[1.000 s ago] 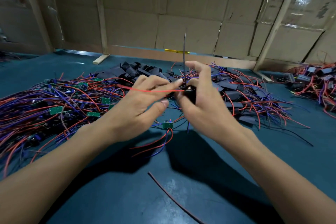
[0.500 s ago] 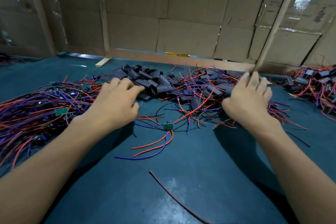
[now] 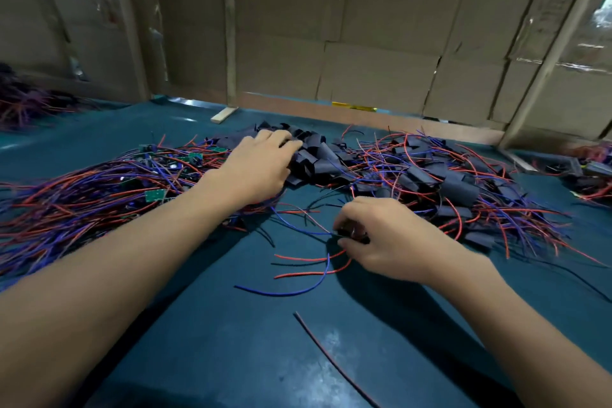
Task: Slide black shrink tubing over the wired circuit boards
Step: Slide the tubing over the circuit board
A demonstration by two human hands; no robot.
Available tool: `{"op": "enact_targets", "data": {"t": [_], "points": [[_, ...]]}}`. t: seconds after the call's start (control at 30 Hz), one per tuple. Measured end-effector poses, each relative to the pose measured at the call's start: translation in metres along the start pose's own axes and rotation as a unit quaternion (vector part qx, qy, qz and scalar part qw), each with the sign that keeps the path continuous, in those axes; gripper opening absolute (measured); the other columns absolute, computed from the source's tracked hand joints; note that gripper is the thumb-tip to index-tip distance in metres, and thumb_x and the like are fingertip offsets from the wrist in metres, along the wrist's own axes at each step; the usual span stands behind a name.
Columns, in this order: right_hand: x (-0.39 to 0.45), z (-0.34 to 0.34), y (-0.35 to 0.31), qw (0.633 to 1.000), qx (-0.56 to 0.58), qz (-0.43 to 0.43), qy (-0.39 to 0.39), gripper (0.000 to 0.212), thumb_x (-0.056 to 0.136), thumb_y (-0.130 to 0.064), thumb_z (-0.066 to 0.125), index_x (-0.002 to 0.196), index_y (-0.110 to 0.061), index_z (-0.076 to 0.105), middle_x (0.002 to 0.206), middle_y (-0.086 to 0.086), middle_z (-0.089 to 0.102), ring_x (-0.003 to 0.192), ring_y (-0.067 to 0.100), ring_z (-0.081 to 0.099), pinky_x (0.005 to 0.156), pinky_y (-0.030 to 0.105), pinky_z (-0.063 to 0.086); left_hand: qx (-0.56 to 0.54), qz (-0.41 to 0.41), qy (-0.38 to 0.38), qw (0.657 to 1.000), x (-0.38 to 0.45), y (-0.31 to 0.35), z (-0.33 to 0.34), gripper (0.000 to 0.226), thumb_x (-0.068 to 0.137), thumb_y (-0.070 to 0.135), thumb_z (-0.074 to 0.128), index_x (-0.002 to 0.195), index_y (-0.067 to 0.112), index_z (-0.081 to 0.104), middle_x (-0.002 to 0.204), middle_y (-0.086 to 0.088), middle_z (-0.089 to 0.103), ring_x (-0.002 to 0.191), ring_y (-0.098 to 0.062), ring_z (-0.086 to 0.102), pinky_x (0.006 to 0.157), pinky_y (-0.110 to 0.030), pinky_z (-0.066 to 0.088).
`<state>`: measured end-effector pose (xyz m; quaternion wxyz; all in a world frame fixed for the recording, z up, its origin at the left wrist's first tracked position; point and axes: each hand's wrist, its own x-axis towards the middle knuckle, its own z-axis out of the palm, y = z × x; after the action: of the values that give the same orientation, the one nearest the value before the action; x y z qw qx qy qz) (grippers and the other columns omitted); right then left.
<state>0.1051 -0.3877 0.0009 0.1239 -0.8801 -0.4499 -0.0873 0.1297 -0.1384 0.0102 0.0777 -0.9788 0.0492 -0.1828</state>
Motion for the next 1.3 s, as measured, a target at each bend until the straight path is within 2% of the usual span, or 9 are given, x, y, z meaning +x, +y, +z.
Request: {"op": "enact_targets", "data": {"t": [0.1,0.27,0.37,0.5,0.6,0.73,0.93,1.13,1.3], "points": [[-0.003,-0.011,0.008,0.999,0.011,0.014,0.035,0.019,0.078,-0.014,0.067,0.095,-0.019,0.061,0.092,-0.002,0.058,0.083,0.017,0.053,0.079,0.036,0.048,0.027,0.009,0.025,0.999,0.002,0.001,0.009,0.029,0.097,0.024,0.056,0.125,0.017,0.057,0.124,-0.007,0.060,0.116,-0.032,0.052,0.092,-0.042,0.038],[-0.006,-0.027,0.023,0.987,0.038,0.025,0.152,0.017,0.072,-0.003,0.062,0.086,-0.012,0.058,0.087,0.001,0.050,0.076,0.016,0.045,0.069,0.025,0.038,-0.059,0.059,0.148,0.986,-0.007,-0.004,0.016,0.014,0.085,0.017,0.066,0.096,0.013,0.059,0.093,-0.009,0.065,0.094,-0.034,0.059,0.082,-0.045,0.040],[-0.007,-0.026,0.023,0.979,0.069,0.033,0.187,0.018,0.078,0.004,0.056,0.085,-0.008,0.067,0.088,0.004,0.053,0.075,0.014,0.047,0.070,0.017,0.036,-0.063,0.079,0.096,0.990,-0.003,-0.008,0.016,0.018,0.088,0.018,0.065,0.104,0.015,0.057,0.106,-0.006,0.063,0.103,-0.032,0.055,0.083,-0.045,0.042],[-0.007,-0.026,0.018,0.982,0.110,0.030,0.154,0.027,0.082,-0.004,0.044,0.081,-0.010,0.070,0.083,0.002,0.061,0.077,0.013,0.055,0.073,0.027,0.042,-0.069,0.077,-0.018,0.994,0.001,-0.010,0.024,0.046,0.100,0.024,0.051,0.144,0.022,0.038,0.144,-0.002,0.049,0.123,-0.028,0.043,0.097,-0.042,0.038],[-0.007,-0.026,0.013,0.983,0.122,0.032,0.135,0.025,0.097,-0.019,0.043,0.086,-0.014,0.065,0.085,0.003,0.049,0.084,0.014,0.051,0.078,0.031,0.040,-0.069,0.091,-0.044,0.992,0.001,-0.009,0.022,0.054,0.102,0.042,0.028,0.151,0.020,0.033,0.153,-0.004,0.041,0.130,-0.029,0.039,0.106,-0.045,0.036],[-0.006,-0.027,0.008,0.986,0.103,0.020,0.126,0.038,0.107,-0.035,0.036,0.112,-0.013,0.067,0.091,0.001,0.041,0.091,0.014,0.047,0.085,0.030,0.040,-0.116,0.072,-0.064,0.989,0.003,-0.004,0.017,0.056,0.105,0.049,0.031,0.157,0.028,0.027,0.147,0.000,0.041,0.132,-0.025,0.045,0.110,-0.041,0.036],[-0.001,-0.020,0.005,0.987,0.071,-0.037,0.142,0.038,0.107,-0.027,0.040,0.115,-0.001,0.067,0.092,0.007,0.042,0.083,0.019,0.042,0.078,0.030,0.039,-0.078,0.060,-0.073,0.992,0.009,0.002,0.019,0.048,0.102,0.051,0.045,0.138,0.020,0.048,0.113,-0.006,0.042,0.097,-0.031,0.052,0.075,-0.038,0.039],[0.000,-0.014,0.007,0.971,0.077,-0.054,0.222,0.018,0.093,-0.009,0.070,0.108,-0.002,0.078,0.080,0.005,0.063,0.066,0.019,0.057,0.068,0.012,0.040,0.032,0.085,-0.029,0.995,0.015,0.003,0.024,0.055,0.096,0.061,0.050,0.133,0.021,0.058,0.132,-0.002,0.045,0.119,-0.028,0.036,0.094,-0.040,0.032],[-0.001,-0.017,0.015,0.922,0.249,0.042,0.294,0.017,0.090,-0.004,0.074,0.106,-0.005,0.079,0.078,0.008,0.074,0.068,0.011,0.064,0.069,0.021,0.047,-0.077,0.080,0.017,0.994,0.005,-0.003,0.014,0.047,0.096,0.056,0.054,0.127,0.020,0.056,0.124,-0.003,0.060,0.117,-0.026,0.048,0.094,-0.041,0.034]]}}
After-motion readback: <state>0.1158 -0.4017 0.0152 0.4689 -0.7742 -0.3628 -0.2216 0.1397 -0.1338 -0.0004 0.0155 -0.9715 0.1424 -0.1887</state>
